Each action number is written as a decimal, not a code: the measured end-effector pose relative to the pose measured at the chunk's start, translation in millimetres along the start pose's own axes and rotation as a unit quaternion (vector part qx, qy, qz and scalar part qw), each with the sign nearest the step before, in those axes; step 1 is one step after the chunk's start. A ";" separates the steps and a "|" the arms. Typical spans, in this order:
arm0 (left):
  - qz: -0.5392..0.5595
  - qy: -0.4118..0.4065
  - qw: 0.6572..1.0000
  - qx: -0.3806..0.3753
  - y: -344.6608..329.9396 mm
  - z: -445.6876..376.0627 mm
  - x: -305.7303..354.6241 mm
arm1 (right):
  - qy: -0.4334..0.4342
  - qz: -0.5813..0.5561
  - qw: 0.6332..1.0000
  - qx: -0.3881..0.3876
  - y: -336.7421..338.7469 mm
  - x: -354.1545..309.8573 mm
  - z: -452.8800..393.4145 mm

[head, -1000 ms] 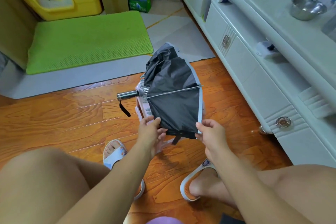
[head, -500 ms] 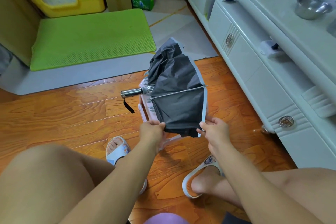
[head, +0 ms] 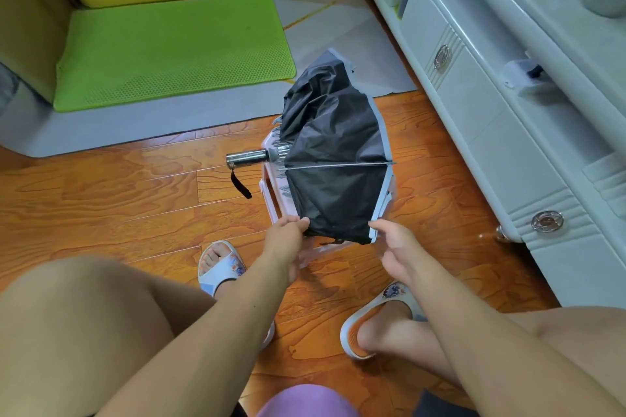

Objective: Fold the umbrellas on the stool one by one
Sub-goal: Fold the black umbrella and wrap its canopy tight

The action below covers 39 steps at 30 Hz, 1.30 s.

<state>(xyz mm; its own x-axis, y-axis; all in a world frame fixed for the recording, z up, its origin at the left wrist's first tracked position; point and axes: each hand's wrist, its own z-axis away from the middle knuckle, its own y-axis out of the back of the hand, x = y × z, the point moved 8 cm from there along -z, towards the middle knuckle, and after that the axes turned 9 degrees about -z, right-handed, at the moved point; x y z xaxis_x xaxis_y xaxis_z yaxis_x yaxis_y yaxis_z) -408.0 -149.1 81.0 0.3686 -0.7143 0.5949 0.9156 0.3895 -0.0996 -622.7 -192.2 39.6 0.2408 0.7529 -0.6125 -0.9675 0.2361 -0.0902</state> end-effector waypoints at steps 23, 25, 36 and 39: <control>-0.015 -0.050 0.998 -0.035 12.3 27.6 45.3 | 0.074 -0.015 0.997 0.022 -25.5 -111.1 105.1; -0.002 -0.033 0.998 -0.049 8.9 26.0 37.2 | 0.057 -0.012 0.998 0.022 -25.5 -108.3 103.6; -0.030 0.009 0.997 -0.072 -1.2 25.8 17.2 | 0.044 0.037 0.998 0.036 -23.4 -103.3 104.0; -0.013 0.038 0.995 -0.089 -1.6 28.2 5.2 | 0.033 0.027 0.999 0.032 -23.8 -99.9 105.5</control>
<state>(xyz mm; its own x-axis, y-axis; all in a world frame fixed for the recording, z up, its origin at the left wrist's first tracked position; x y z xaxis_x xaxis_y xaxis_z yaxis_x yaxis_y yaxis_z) -412.0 -137.0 106.8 0.3486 -0.7673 0.5382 0.9367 0.2655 -0.2282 -615.7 -208.2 185.7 0.1798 0.7239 -0.6661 -0.9717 0.2363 -0.0055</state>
